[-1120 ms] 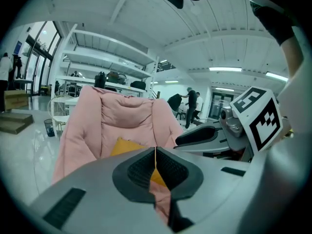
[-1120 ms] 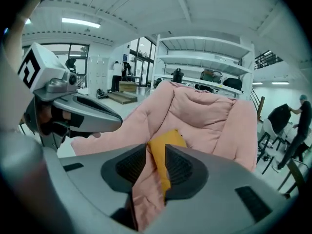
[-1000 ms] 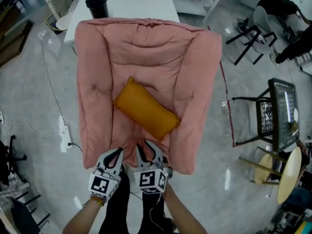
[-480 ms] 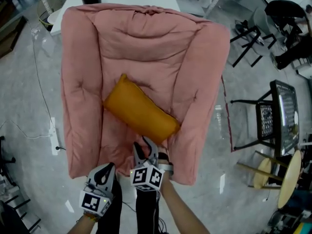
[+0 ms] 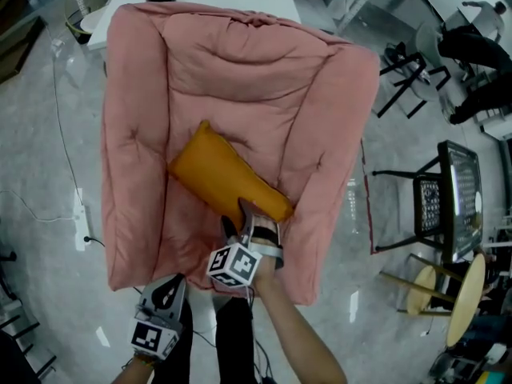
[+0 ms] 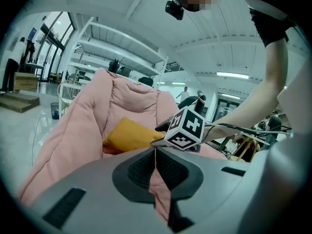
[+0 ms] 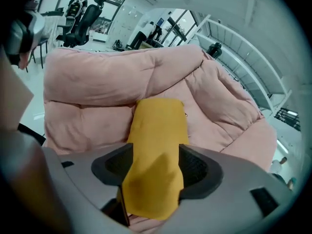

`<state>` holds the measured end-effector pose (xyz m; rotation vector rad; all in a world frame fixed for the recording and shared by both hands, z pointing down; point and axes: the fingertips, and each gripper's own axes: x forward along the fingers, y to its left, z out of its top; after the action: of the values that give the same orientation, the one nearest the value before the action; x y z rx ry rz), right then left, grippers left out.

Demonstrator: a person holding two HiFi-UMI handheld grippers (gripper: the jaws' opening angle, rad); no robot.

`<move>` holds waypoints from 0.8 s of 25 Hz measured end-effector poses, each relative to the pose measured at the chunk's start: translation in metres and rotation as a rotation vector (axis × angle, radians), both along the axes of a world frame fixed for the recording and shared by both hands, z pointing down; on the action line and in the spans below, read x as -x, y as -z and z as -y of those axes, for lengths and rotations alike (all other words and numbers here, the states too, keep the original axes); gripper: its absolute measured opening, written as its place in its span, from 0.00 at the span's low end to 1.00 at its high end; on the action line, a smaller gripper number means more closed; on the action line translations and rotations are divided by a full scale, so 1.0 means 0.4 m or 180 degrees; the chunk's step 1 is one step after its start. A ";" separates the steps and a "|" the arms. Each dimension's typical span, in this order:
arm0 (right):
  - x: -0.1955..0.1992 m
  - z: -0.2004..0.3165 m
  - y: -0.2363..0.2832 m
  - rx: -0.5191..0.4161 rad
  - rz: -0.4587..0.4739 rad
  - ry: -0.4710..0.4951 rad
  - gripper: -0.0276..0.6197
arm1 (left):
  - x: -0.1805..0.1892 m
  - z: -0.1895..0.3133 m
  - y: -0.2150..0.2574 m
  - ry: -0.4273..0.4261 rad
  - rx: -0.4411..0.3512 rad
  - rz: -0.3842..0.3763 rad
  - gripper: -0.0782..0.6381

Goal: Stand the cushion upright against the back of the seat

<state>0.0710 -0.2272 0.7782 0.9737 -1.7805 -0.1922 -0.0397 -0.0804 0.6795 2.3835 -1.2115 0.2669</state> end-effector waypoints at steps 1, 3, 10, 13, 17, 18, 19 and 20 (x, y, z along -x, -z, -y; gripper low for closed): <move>-0.004 0.010 -0.003 -0.0010 -0.0042 0.0004 0.48 | 0.003 0.000 -0.001 0.0007 0.0004 -0.0002 0.13; -0.014 0.026 -0.012 -0.0017 -0.0124 -0.0012 0.48 | 0.014 0.001 -0.004 0.0023 0.0016 0.0001 0.13; -0.030 0.041 -0.077 0.0080 -0.0289 -0.0108 0.48 | 0.066 0.004 -0.015 0.0084 0.0059 0.0026 0.13; -0.032 0.051 -0.097 0.0092 -0.0318 -0.0155 0.48 | 0.086 0.009 -0.028 0.0110 0.0066 0.0043 0.13; -0.037 0.053 -0.109 0.0181 -0.0309 -0.0197 0.44 | 0.101 0.012 -0.036 0.0129 0.0072 0.0056 0.13; -0.035 0.054 -0.110 0.0202 -0.0307 -0.0204 0.42 | 0.106 0.014 -0.039 0.0131 0.0081 0.0059 0.13; -0.034 0.055 -0.111 0.0218 -0.0305 -0.0210 0.40 | 0.111 0.014 -0.041 0.0133 0.0092 0.0062 0.13; -0.033 0.054 -0.113 0.0232 -0.0301 -0.0218 0.37 | 0.113 0.014 -0.043 0.0136 0.0104 0.0062 0.13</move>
<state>0.0843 -0.2488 0.8235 0.9566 -1.6543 -0.1271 -0.0850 -0.0862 0.6968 2.3294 -1.2559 0.2949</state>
